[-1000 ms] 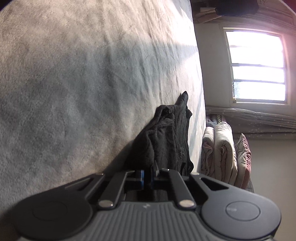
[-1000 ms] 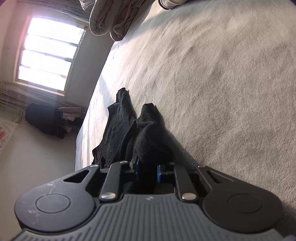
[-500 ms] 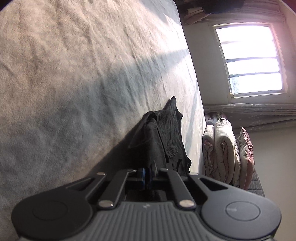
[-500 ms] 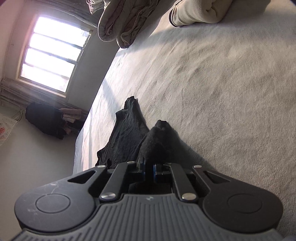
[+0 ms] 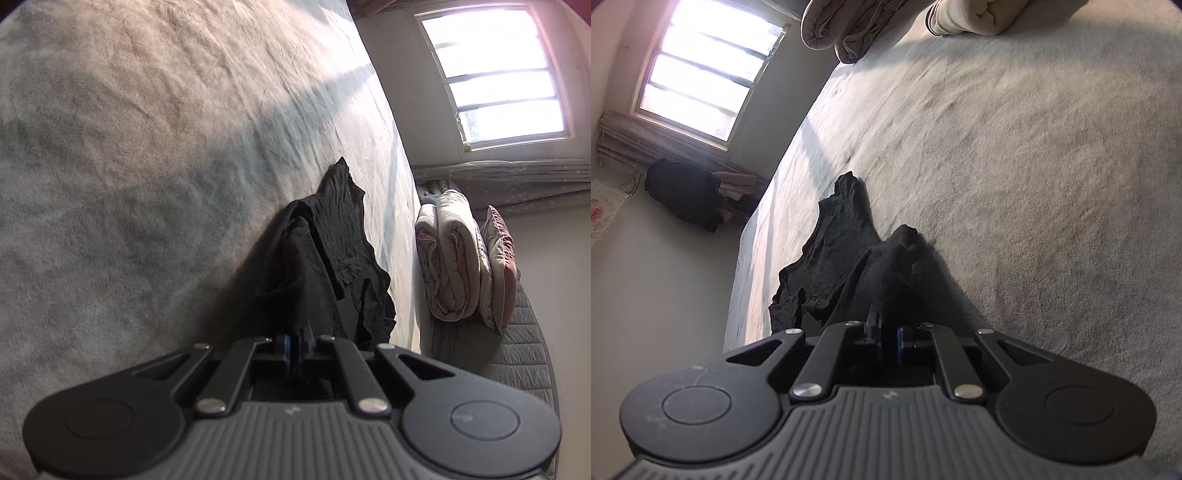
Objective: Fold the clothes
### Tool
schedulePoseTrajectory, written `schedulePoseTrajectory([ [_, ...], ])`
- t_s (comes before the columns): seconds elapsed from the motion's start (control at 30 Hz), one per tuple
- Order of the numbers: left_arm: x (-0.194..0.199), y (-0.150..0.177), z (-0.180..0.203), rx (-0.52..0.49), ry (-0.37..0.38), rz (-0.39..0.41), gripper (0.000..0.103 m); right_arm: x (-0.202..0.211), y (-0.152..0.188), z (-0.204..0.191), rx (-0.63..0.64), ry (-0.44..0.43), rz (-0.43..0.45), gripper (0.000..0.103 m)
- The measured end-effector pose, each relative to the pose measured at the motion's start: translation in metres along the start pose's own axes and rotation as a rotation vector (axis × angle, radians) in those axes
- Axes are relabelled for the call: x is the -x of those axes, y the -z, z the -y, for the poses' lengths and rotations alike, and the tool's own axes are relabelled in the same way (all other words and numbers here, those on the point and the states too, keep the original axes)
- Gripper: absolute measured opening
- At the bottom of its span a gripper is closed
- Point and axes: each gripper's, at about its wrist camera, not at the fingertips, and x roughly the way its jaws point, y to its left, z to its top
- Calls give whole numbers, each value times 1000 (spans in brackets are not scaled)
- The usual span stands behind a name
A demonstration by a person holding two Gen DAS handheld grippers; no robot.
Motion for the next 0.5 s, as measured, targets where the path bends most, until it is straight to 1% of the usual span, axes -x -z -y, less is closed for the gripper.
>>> schedulePoseTrajectory([
  [0.13,3,10,-11,-35,-31,-41,3,11,9,11,32,13,-30,9],
  [0.2,0,12,-17,-58,-53,-60,4,10,13,14,61,32,-45,13],
  [0.23,-2,12,-19,-69,-65,-68,4,8,14,16,78,42,-54,17],
  [0.27,-3,13,-21,-84,-75,-74,5,7,14,16,96,45,-63,18],
  [0.3,-2,10,-18,-121,-77,-63,5,6,13,16,116,43,-70,18],
  [0.33,0,8,-14,-159,-79,-53,7,6,12,14,138,44,-74,18],
  [0.37,1,6,-11,-195,-81,-43,15,7,10,12,161,48,-71,21],
  [0.4,4,3,-7,-219,-76,-27,20,10,9,8,183,53,-63,25],
  [0.43,7,0,-4,-244,-72,-10,30,13,8,5,205,54,-48,39],
  [0.47,9,-3,0,-268,-67,6,32,17,7,3,227,53,-28,52],
  [0.5,11,-6,3,-287,-66,23,32,21,6,-1,257,55,-3,55],
])
